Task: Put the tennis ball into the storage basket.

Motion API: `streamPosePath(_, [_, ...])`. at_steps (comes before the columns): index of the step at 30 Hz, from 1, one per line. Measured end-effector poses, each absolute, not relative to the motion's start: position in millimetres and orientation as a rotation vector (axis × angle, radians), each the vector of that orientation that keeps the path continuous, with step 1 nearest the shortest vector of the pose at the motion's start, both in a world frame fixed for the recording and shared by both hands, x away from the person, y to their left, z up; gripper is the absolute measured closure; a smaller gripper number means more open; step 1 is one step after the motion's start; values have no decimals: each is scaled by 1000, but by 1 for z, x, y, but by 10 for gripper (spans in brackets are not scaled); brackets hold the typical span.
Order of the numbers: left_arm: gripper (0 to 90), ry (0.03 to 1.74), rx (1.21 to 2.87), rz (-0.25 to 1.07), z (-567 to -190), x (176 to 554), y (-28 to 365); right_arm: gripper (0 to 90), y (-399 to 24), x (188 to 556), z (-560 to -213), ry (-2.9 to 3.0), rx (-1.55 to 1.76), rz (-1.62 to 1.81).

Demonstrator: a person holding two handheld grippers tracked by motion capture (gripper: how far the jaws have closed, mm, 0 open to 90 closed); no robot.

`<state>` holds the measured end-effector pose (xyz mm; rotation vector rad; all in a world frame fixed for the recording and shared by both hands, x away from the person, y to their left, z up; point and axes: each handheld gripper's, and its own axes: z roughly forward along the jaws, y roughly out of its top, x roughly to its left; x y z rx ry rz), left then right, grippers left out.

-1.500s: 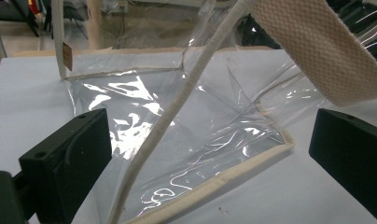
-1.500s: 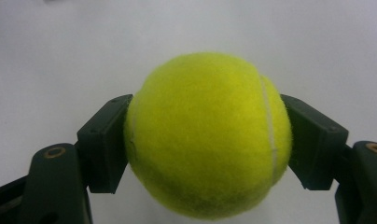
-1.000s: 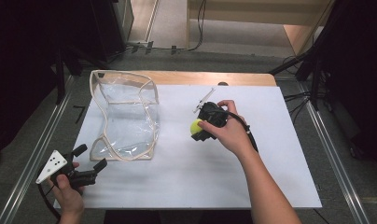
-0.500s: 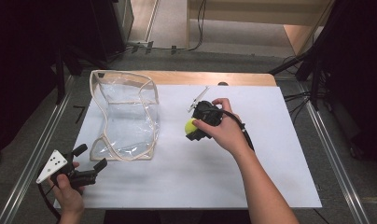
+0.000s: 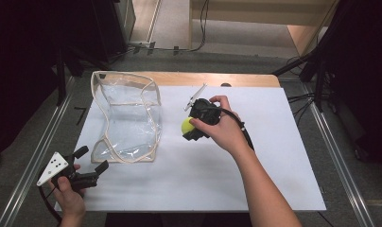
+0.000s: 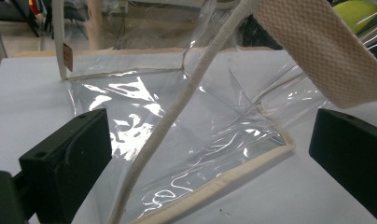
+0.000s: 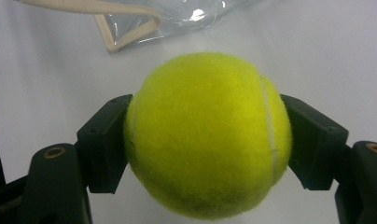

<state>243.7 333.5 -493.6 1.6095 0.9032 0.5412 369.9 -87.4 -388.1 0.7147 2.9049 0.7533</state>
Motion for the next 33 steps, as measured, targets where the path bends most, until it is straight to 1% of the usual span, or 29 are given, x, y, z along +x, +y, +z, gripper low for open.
streamPosePath(14, [0,902,1604,538,-494,243,335,230,-71,370,-377,2915,658,776])
streamPosePath(25, [0,905,1592,528,-493,244,336,230,-58,368,-353,2903,624,795])
streamPosePath(33, [0,907,1595,528,-494,244,336,230,-49,370,-343,2915,589,815])
